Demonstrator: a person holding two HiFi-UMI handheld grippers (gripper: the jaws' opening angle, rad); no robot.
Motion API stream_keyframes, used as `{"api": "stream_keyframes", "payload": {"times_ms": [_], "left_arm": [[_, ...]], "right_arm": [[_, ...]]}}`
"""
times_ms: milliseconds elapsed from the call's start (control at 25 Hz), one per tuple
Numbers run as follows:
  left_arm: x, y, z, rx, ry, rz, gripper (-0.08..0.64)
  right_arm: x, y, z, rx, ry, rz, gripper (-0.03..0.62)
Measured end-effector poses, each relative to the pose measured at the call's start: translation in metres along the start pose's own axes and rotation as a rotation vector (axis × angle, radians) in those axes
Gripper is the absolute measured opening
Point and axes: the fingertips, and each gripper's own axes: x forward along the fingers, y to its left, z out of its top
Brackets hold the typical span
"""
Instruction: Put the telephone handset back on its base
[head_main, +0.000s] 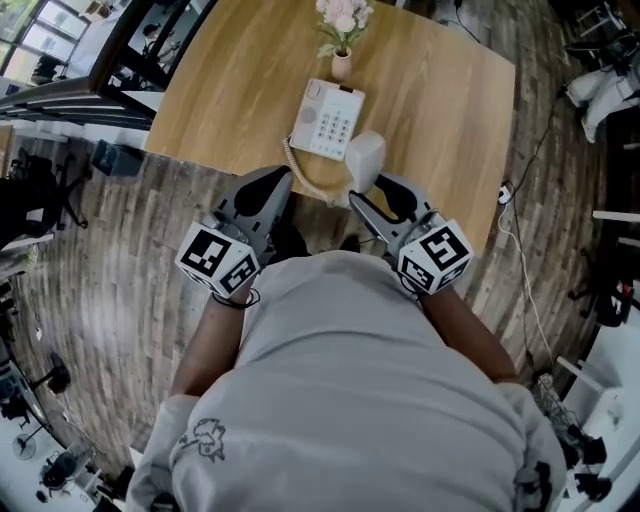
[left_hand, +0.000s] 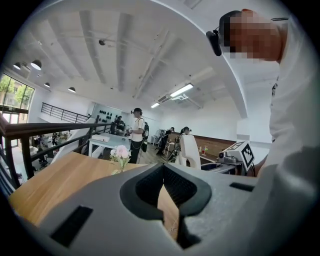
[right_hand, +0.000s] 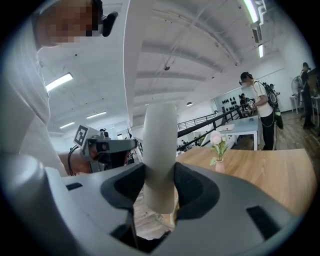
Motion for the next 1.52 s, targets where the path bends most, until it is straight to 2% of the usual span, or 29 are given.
{"api": "stream_keyframes", "payload": {"times_ms": [520,760,1080,1280,1520], "left_arm": [[0.053,0.119,0.025,0.009,0.073,-0.200,0.006],[0.072,0.161,0.028,0.006,0.106,-0.308,0.006],[0.085,0.191,0.027,-0.002,0.163,-0.444,0.006],[0.090,0.205,0.020,-0.006,0.193,-0.494,0.006],[0.095,0.224,0.006,-0.005,0.226,-0.521,0.006]], "right_arm": [[0.097,-0.043,0.012,0.118,-0.001,-0.184,0.196],[0.138,-0.054,0.006,0.175,0.026,-0.270,0.196],[0.168,-0.070,-0.016,0.285,0.073,-0.412,0.196],[0.181,-0.082,-0.031,0.342,0.094,-0.478,0.196],[0.199,-0.097,-0.048,0.362,0.143,-0.543,0.196]]}}
